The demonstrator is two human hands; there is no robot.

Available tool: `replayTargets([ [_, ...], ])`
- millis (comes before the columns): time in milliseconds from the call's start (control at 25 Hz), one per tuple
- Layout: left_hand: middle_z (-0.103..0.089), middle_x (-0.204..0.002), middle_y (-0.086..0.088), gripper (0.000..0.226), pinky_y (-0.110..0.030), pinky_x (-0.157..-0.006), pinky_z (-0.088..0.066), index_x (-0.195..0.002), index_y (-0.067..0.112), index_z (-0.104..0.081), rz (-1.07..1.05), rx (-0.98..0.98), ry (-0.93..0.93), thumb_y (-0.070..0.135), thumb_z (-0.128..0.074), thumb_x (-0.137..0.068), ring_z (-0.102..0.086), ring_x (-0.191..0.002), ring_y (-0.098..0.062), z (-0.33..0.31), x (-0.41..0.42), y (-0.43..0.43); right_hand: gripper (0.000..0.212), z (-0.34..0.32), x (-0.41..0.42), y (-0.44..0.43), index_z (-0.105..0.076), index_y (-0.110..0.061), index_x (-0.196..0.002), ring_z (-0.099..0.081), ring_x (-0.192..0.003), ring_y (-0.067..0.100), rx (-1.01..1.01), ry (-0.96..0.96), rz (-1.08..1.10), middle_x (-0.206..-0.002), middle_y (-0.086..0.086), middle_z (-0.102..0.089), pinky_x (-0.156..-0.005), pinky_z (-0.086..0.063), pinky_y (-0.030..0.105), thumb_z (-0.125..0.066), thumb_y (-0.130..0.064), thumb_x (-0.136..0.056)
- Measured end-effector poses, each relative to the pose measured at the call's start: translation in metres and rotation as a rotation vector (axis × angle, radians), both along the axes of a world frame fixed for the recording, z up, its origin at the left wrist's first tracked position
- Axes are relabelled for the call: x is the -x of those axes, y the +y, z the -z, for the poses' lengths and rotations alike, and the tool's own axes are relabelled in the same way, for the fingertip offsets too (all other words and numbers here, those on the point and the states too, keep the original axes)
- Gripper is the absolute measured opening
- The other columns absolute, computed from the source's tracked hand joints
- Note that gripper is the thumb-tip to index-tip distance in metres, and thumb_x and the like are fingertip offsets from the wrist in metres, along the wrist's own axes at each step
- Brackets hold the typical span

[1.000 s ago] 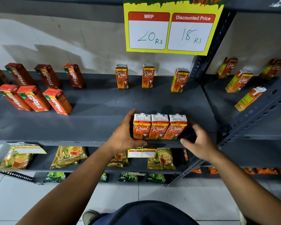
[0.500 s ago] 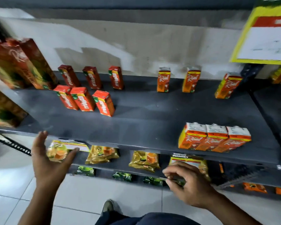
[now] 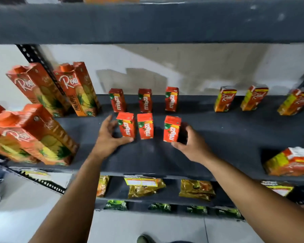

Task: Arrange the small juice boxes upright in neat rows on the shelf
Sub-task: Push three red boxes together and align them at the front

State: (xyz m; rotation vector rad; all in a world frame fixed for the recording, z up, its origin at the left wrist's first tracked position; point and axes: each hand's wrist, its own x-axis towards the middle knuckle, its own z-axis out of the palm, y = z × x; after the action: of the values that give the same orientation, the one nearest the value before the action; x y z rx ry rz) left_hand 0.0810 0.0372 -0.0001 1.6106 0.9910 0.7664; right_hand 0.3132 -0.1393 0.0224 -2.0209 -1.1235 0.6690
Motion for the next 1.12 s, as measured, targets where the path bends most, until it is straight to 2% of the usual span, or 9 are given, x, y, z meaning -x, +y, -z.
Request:
replayTargets([
  [80,-0.061,-0.113,0.004,0.101,-0.014,-0.083,-0.049,-0.136,0.009,-0.037,0.082,-0.036,0.080,0.002,-0.091,-0.051,-0.059,-0.098,0.006,-0.003,-0.011,0.013,0.044,0.003,0.006,0.014,-0.053,-0.016,-0.124,-0.061,-0.109,0.025,0.003,-0.033,0.042,-0.120,0.008,-0.066,-0.081,-0.040,0.027,-0.071,-0.019,-0.084],
  [160,-0.061,-0.097,0.015,0.079,-0.008,-0.071,-0.048,-0.120,0.013,-0.051,0.098,-0.059,0.130,0.005,-0.091,-0.053,-0.058,-0.080,0.013,-0.006,-0.022,0.021,0.038,0.006,0.004,0.025,-0.055,-0.012,-0.121,-0.062,-0.107,0.026,0.008,0.016,0.040,-0.117,0.010,-0.066,-0.082,-0.041,0.028,-0.068,-0.015,-0.085],
  [240,-0.064,-0.091,0.015,0.071,-0.017,-0.075,-0.052,-0.108,0.019,-0.054,0.102,-0.025,0.141,0.011,-0.093,-0.049,-0.060,-0.079,0.010,-0.003,-0.026,0.024,0.038,0.009,0.000,0.033,-0.054,-0.014,-0.123,-0.061,-0.110,0.026,0.049,0.077,0.005,-0.117,0.007,-0.065,-0.090,-0.044,0.033,-0.067,-0.015,-0.087],
  [440,-0.071,-0.103,0.002,0.080,-0.039,-0.086,-0.055,-0.108,0.026,-0.055,0.148,0.035,0.076,0.024,-0.096,-0.039,-0.067,-0.095,-0.011,0.004,-0.029,0.021,0.039,0.009,0.001,0.048,-0.049,-0.028,-0.126,-0.057,-0.117,0.019,0.132,0.100,-0.075,-0.121,-0.003,-0.061,-0.104,-0.042,0.038,-0.063,-0.023,-0.090],
  [600,-0.071,-0.102,0.003,0.072,-0.040,-0.087,-0.055,-0.104,0.031,-0.056,0.154,0.024,0.094,0.021,-0.096,-0.044,-0.068,-0.094,-0.010,0.000,-0.044,0.013,0.042,0.016,-0.005,0.053,-0.048,-0.061,-0.108,-0.055,-0.121,0.021,0.187,0.026,-0.080,-0.125,-0.007,-0.064,-0.107,-0.040,0.047,-0.059,-0.064,-0.068],
  [800,-0.071,-0.101,0.005,0.074,-0.034,-0.087,-0.054,-0.112,0.019,-0.059,0.260,0.089,0.117,0.014,-0.094,-0.047,-0.067,-0.092,-0.006,-0.015,-0.030,0.003,0.052,-0.002,0.025,0.042,-0.058,-0.033,-0.113,-0.053,-0.122,0.025,0.225,-0.109,-0.002,-0.120,0.002,-0.067,-0.110,-0.032,0.048,-0.079,-0.047,-0.067],
  [920,-0.074,-0.097,0.002,0.066,-0.034,-0.085,-0.056,-0.110,0.014,-0.063,0.393,0.126,0.134,0.013,-0.092,-0.051,-0.069,-0.093,-0.009,-0.009,-0.002,-0.015,0.062,0.004,0.047,0.020,-0.063,-0.046,-0.098,-0.056,-0.118,0.022,0.242,-0.044,-0.067,-0.114,-0.003,-0.068,-0.110,-0.033,0.046,-0.079,-0.064,-0.041],
  [1000,-0.076,-0.091,0.005,0.057,-0.030,-0.080,-0.056,-0.102,0.016,-0.066,0.400,0.145,0.189,0.015,-0.093,-0.051,-0.070,-0.088,-0.009,-0.003,0.017,-0.030,0.060,0.007,0.062,0.002,-0.063,-0.049,-0.097,-0.046,-0.123,0.016,0.250,-0.019,-0.050,-0.117,-0.013,-0.053,-0.114,-0.030,0.038,-0.088,-0.051,-0.043],
  [1120,-0.076,-0.088,0.004,0.053,-0.018,-0.071,-0.054,-0.100,0.014,-0.066,0.414,0.136,0.191,0.013,-0.092,-0.054,-0.071,-0.085,-0.008,-0.001,0.032,-0.045,0.067,0.005,0.082,-0.016,-0.062,-0.030,-0.116,-0.037,-0.128,0.017,0.226,-0.087,-0.019,-0.112,-0.011,-0.036,-0.112,-0.026,0.028,-0.091,-0.031,-0.056],
])
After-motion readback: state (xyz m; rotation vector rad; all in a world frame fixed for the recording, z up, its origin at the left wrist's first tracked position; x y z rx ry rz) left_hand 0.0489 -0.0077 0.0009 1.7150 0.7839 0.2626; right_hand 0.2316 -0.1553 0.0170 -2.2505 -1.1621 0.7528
